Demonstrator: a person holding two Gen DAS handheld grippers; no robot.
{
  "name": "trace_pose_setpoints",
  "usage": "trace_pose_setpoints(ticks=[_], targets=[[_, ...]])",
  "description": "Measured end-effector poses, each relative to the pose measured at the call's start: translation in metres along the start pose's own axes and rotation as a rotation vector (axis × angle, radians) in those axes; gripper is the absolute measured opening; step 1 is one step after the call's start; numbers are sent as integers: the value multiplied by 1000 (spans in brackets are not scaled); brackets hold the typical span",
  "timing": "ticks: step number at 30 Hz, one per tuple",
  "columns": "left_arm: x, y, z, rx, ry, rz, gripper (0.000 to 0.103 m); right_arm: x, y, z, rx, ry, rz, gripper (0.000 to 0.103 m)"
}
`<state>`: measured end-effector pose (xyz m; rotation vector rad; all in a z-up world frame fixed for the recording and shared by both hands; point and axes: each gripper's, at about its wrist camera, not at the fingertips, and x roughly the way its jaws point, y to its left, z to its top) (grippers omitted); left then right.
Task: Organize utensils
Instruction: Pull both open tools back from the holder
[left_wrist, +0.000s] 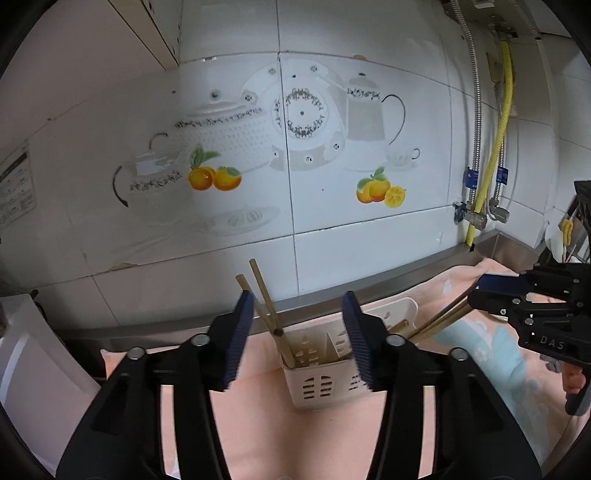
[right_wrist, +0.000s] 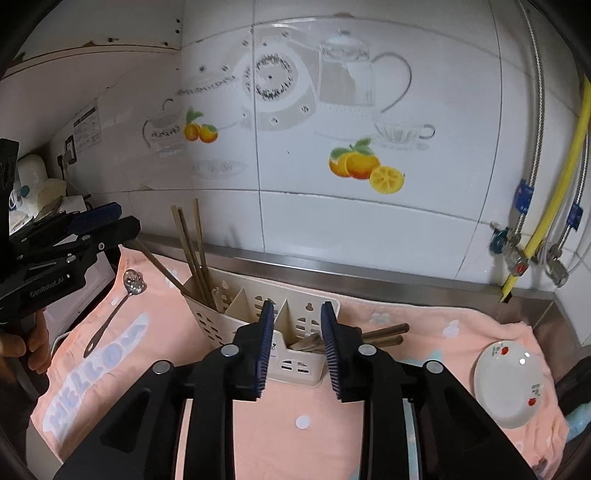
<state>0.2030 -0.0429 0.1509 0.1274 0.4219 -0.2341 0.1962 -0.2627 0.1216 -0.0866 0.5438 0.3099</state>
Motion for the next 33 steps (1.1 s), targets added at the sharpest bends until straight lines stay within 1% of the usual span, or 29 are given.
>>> trace_pose_setpoints(ticks=[2,4,6,8,10,12,14,15,20,22,25,26,29,33], targets=[[-10,0,-4,-5,-10,1,60,-9,5,-4,-15,-19,-8,35],[-17,0,-7,-9,-16,1,70,-18,11,-8,-30,-37,-16,40],[-25,0,-12,-14,-25,10,74,-25,17,-13,-40,-51,-21,44],[-31,0,-18,-17,-24,8,76,-29,21,-18,-46,-56,-27,50],[-36,1,-23,-19,-23,10,83,-33,26,-23,-53,-61,-31,52],[-42,1,-31,-20,-27,13,87,-35,31,-29,-60,-61,-32,56],[-47,1,-39,-25,-26,15,92,-38,38,-37,-71,-65,-43,63],[-49,0,-44,-26,-23,17,94,-39,40,-41,-76,-66,-45,64],[-57,0,-64,-35,-5,20,98,-42,50,-62,-75,-57,-43,75],[-61,0,-72,-44,4,23,98,-42,53,-70,-75,-51,-45,76],[-66,2,-85,-66,22,25,98,-43,53,-82,-50,-30,-30,81],[-67,3,-89,-72,30,25,98,-43,53,-85,-44,-24,-25,81],[-71,3,-99,-90,45,30,98,-46,55,-95,-35,-18,-32,84],[-77,2,-111,-106,61,40,98,-50,54,-106,-20,-12,-37,85]])
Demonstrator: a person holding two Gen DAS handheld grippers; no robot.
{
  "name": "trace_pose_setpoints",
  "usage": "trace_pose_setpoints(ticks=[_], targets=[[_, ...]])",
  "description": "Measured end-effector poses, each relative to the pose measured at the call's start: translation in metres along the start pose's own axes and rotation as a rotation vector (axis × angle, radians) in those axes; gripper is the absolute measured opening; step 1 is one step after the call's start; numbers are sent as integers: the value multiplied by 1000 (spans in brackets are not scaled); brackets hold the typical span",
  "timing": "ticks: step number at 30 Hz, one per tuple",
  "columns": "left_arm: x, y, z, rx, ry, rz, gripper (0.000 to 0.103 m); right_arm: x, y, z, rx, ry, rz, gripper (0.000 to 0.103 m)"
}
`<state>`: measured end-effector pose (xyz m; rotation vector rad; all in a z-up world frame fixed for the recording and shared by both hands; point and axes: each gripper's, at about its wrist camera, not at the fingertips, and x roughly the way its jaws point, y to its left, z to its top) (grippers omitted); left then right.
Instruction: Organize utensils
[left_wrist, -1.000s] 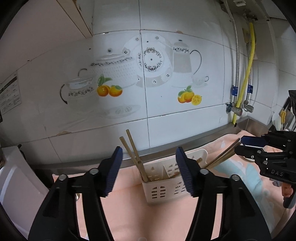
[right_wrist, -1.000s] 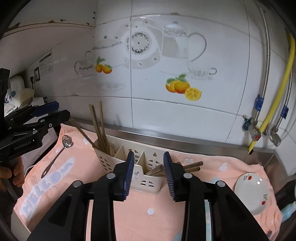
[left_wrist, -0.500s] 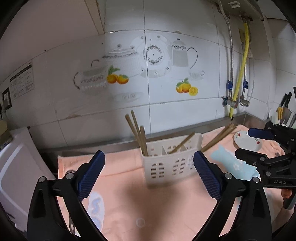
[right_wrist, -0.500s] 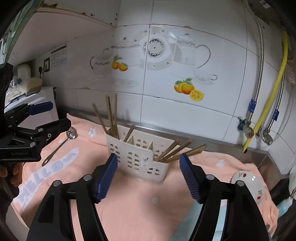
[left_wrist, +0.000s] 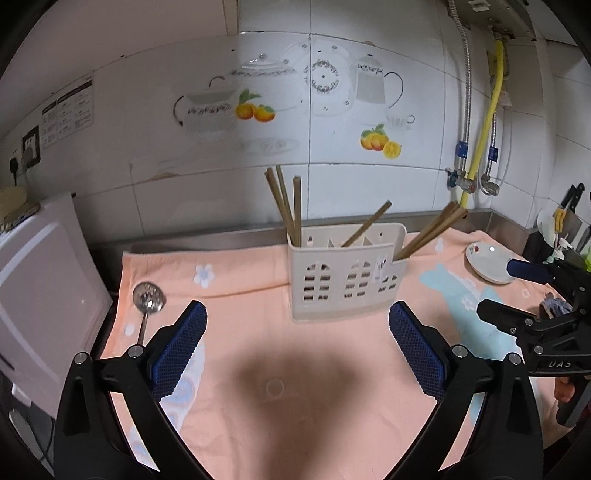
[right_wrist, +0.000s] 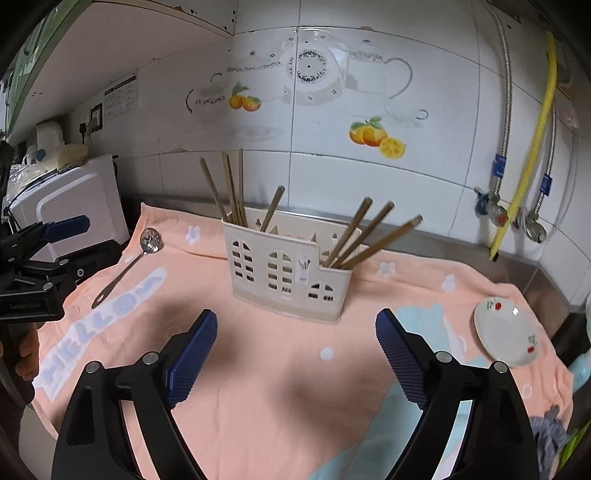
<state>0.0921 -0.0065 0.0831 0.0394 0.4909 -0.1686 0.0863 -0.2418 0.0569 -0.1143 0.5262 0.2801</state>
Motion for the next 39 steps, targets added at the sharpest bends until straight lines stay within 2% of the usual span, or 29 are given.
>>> trace_pose_setpoints(ticks=[4,13,23,39], targets=[[-6,0,-11,-10,7,20,98,-4,0,-11,9,6,-16,87],[-12,3,-38,-69,58,-9,98,-12,2,-37,37,32,-33,90],[-17,4,-57,-90,107,21,98,-15,7,-57,61,65,-31,91],[-16,8,-76,-118,149,34,98,-20,6,-71,101,85,-29,91]])
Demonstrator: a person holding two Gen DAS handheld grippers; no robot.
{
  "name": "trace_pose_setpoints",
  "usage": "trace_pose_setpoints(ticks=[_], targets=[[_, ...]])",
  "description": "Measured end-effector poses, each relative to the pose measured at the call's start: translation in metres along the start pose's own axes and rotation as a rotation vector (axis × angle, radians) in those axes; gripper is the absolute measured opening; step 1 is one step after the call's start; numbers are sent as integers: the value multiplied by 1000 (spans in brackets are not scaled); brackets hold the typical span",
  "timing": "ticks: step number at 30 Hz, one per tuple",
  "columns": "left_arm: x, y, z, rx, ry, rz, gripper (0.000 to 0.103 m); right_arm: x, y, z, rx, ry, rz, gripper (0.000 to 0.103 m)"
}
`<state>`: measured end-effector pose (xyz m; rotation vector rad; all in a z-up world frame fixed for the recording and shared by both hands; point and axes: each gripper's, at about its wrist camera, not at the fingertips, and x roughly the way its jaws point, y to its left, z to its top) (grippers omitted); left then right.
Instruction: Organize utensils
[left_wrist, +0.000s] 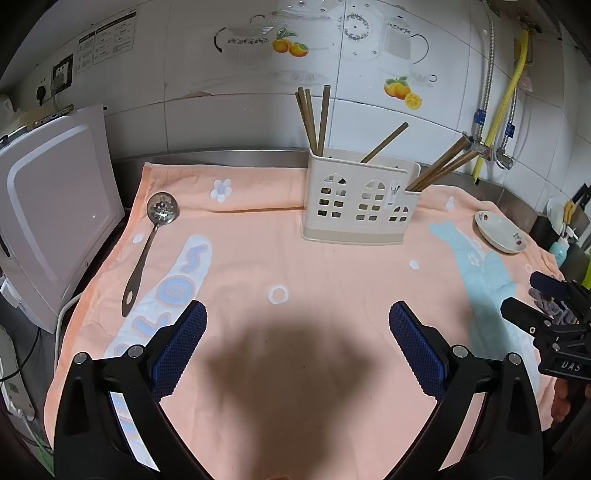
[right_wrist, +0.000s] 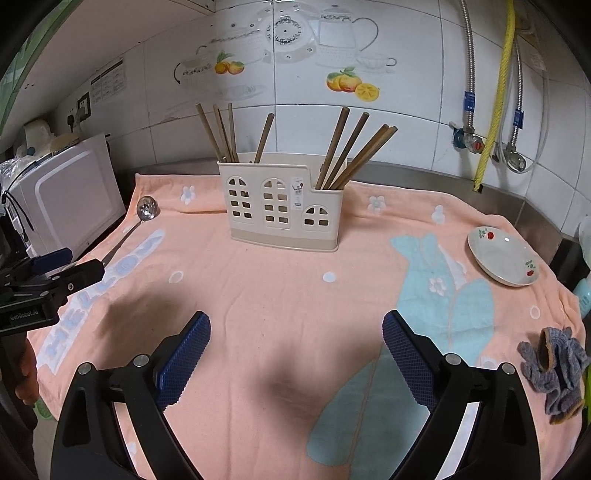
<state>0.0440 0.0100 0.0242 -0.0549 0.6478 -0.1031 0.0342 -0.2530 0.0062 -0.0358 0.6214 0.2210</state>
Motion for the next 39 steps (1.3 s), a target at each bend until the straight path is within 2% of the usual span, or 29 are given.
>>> trace_pose_setpoints(ticks=[39], targets=[[11,-6,-16,11,68,-13,98,2,-3,-4,12,21,4,93]])
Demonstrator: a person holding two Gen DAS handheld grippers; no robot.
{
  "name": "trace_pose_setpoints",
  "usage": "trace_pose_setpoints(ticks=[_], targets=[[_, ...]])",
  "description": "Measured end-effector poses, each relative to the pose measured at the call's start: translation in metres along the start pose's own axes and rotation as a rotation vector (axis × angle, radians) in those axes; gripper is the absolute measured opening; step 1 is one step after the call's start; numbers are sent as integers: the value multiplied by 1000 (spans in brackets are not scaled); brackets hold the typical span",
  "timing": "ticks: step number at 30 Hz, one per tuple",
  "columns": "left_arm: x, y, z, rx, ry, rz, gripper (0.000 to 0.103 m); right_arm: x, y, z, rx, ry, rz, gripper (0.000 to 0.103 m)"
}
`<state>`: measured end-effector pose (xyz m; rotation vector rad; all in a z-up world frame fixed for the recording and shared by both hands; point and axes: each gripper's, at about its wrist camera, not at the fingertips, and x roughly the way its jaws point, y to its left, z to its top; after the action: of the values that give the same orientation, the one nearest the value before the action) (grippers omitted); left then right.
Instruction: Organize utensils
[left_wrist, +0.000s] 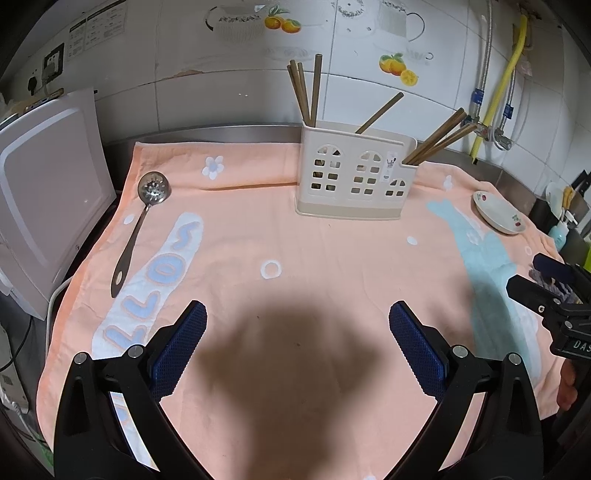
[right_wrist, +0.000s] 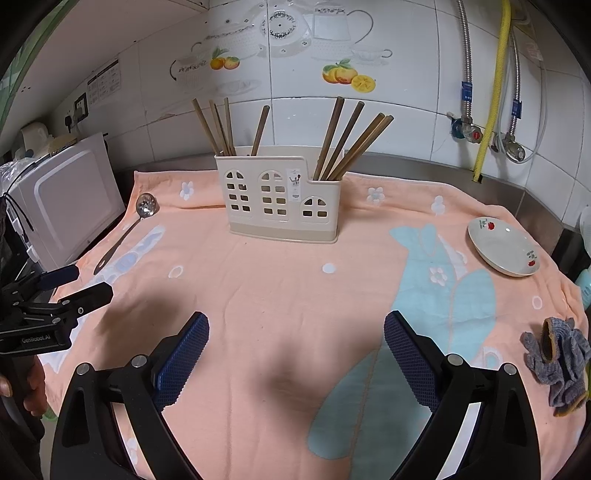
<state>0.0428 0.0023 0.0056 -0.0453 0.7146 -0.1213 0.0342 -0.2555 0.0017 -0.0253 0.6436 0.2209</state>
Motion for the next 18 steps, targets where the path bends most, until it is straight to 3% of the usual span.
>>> trace_pose_setpoints(ticks=[18], targets=[[3,2,-2,-5,6,3,98,4,2,-2,0,10,6,93]])
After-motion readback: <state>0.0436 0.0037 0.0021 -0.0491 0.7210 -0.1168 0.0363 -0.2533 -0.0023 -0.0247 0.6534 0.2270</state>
